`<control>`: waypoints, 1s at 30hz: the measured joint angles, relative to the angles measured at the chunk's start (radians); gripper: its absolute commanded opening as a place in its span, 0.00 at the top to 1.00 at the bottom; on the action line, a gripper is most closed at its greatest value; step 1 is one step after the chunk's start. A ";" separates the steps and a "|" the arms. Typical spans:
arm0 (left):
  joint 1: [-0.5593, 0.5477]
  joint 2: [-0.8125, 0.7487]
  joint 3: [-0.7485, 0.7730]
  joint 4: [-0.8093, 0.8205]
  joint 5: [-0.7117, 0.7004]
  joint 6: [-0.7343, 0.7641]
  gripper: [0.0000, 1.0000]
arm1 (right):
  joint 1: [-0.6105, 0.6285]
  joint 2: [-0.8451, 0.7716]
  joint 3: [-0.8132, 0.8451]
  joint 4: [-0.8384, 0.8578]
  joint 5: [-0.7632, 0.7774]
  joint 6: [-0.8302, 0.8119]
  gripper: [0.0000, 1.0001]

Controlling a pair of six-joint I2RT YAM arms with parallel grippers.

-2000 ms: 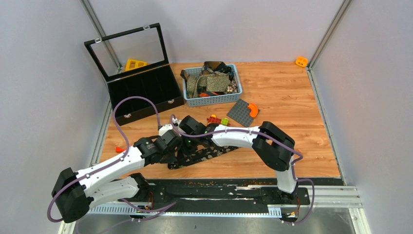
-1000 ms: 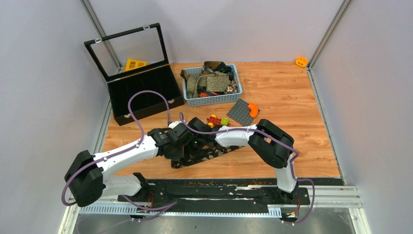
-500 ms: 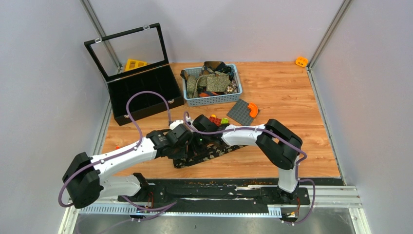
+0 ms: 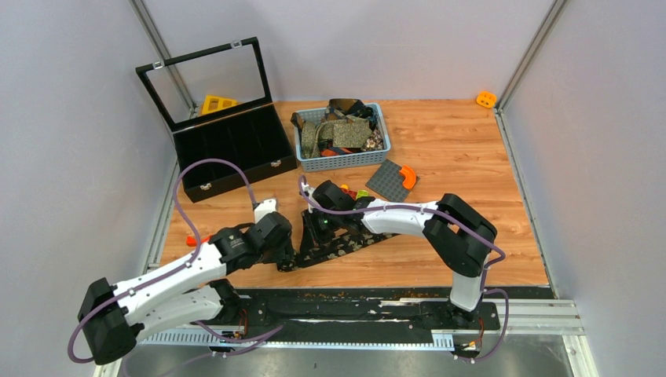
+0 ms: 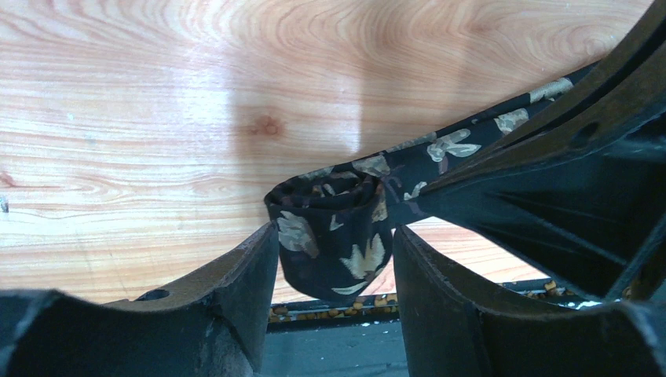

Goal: Roll the ties
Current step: Roll the tie at the center of the board.

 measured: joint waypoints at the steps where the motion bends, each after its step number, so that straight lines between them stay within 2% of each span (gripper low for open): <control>1: 0.000 -0.022 -0.013 -0.001 -0.005 -0.006 0.35 | 0.000 0.000 0.000 -0.001 0.000 0.000 0.99; 6: 0.000 -0.122 -0.044 -0.017 -0.037 -0.036 0.29 | 0.000 -0.002 0.000 -0.011 0.003 -0.002 0.99; 7: 0.000 -0.146 -0.049 -0.022 -0.046 -0.044 0.21 | 0.000 -0.002 0.000 -0.013 0.004 -0.002 0.99; 8: 0.000 -0.173 -0.057 -0.024 -0.055 -0.054 0.09 | 0.000 -0.002 0.000 -0.016 0.006 -0.003 0.99; 9: 0.000 -0.203 -0.067 -0.027 -0.063 -0.064 0.03 | 0.000 -0.002 0.000 -0.021 0.008 -0.005 0.99; 10: 0.000 -0.235 -0.080 -0.029 -0.069 -0.077 0.01 | 0.000 -0.002 0.000 -0.025 0.008 -0.006 0.99; 21: 0.000 -0.592 -0.298 -0.030 -0.077 -0.222 0.13 | 0.000 -0.002 0.001 -0.055 0.018 -0.021 0.99; 25: 0.000 -0.630 -0.315 -0.026 -0.075 -0.241 0.16 | 0.000 -0.002 0.001 -0.055 0.019 -0.021 0.99; 30: 0.000 -0.595 -0.330 0.002 -0.062 -0.245 0.20 | 0.000 -0.002 0.001 -0.055 0.019 -0.021 0.99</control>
